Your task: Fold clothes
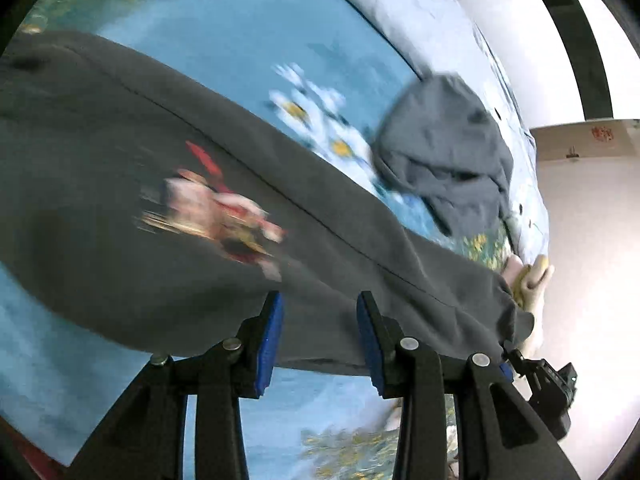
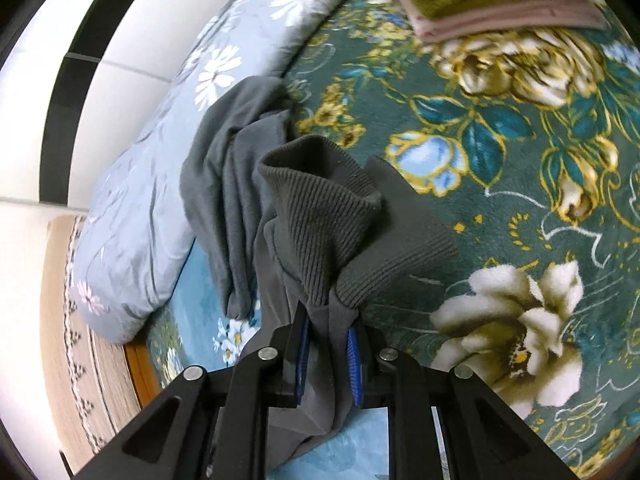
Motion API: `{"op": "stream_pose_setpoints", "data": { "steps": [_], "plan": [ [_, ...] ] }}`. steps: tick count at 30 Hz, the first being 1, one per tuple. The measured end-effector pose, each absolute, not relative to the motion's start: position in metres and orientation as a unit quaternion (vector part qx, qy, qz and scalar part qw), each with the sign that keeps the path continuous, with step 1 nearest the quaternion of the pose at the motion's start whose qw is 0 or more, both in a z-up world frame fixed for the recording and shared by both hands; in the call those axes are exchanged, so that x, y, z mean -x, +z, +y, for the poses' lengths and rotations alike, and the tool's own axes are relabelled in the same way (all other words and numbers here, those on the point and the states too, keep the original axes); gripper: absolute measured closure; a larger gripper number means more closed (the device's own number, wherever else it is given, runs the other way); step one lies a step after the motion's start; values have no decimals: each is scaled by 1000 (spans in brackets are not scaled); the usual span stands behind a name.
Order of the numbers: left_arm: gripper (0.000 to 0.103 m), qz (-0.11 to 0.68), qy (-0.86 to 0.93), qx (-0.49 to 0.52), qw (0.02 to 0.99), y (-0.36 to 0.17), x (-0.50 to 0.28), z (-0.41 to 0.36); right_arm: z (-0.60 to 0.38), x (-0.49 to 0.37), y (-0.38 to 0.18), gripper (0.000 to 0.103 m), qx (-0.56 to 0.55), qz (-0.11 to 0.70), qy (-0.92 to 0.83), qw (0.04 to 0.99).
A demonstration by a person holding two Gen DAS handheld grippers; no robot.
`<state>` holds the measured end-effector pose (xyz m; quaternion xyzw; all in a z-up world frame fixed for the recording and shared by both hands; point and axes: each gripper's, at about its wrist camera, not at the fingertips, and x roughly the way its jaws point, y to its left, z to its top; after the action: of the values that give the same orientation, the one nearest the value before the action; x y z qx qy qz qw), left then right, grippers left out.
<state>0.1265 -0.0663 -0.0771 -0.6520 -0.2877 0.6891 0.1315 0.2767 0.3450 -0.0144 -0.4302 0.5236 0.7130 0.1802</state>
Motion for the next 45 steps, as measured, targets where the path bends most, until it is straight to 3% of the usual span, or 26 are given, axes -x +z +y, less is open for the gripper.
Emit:
{"op": "stream_pose_setpoints", "data": {
  "steps": [9,15,23,27,33,45],
  "plan": [
    [65,-199,654,716,142,-121,-143,-15,346,-281,-15,85,443,508,718,171],
    [65,-243,632,728,109,-141,-153,-26,343,-277,-15,85,446,507,717,175],
    [67,-225,616,746,113,-146,-141,-21,317,-253,15,85,443,463,750,163],
    [67,-267,615,727,152,-126,-144,-43,284,-229,42,85,454,399,786,131],
    [67,-315,647,677,156,-91,-147,-107,192,-184,65,85,509,239,825,63],
    [67,-409,669,613,91,-75,-153,-223,10,-130,7,85,588,44,807,-27]
  ]
}}
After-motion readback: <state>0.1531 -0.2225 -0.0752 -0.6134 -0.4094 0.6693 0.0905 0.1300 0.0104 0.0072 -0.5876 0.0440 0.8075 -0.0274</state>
